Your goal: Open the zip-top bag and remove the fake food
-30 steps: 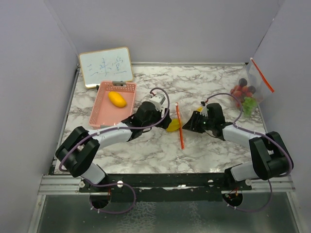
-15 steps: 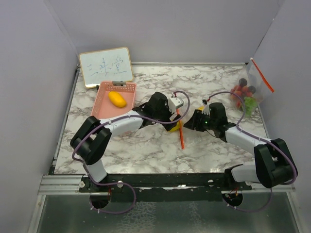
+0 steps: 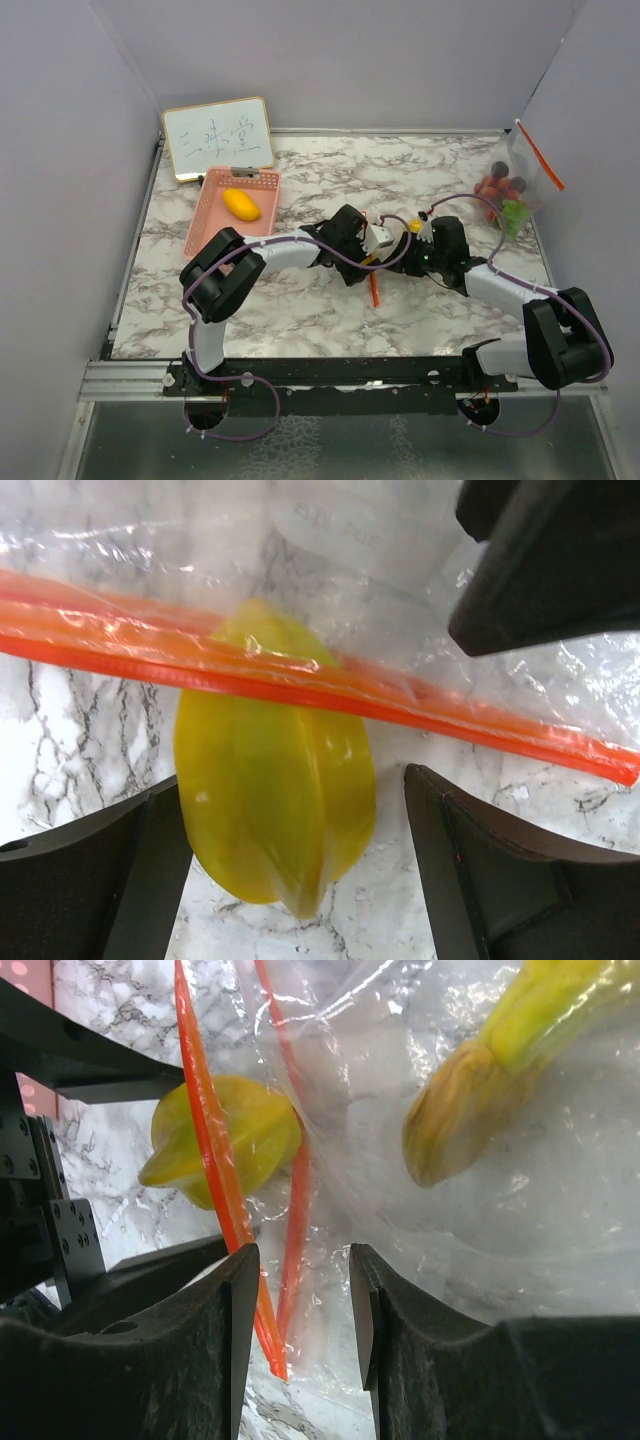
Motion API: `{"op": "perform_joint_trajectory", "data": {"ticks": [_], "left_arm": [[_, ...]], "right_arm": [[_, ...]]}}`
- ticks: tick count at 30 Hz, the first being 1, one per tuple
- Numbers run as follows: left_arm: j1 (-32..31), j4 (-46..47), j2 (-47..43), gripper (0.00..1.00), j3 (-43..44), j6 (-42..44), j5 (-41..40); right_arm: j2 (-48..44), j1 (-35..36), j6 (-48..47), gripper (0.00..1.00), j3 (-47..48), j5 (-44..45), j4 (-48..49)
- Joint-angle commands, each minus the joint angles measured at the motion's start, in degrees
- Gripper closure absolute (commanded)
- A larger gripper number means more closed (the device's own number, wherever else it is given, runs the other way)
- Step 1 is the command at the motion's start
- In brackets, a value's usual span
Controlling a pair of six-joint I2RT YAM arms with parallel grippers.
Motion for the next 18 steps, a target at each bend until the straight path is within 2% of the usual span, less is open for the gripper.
{"op": "perform_joint_trajectory", "data": {"ticks": [1, 3, 7, 13, 18], "left_arm": [[-0.3, -0.09, 2.01, 0.19, 1.9, -1.74, -3.85], [-0.33, 1.17, 1.6, 0.24, 1.33, -2.47, -4.39], [-0.36, 1.76, 0.68, 0.43, 1.14, -3.29, -6.4], [0.66, 6.63, -6.13, 0.45, -5.66, -6.85, -13.96], [5.33, 10.33, -13.66, 0.51, -10.86, -14.26, -21.94]], "right_arm": [[-1.13, -0.38, -0.55, 0.58, -0.71, 1.46, -0.03], [-1.35, -0.4, -0.52, 0.58, -0.69, 1.51, -0.24], [-1.68, -0.38, -0.74, 0.58, -0.56, 1.7, -0.77], [-1.63, -0.36, -0.98, 0.58, -0.05, 1.3, -1.11], [-0.52, -0.36, -0.86, 0.58, 2.23, -0.55, -1.26]]}}
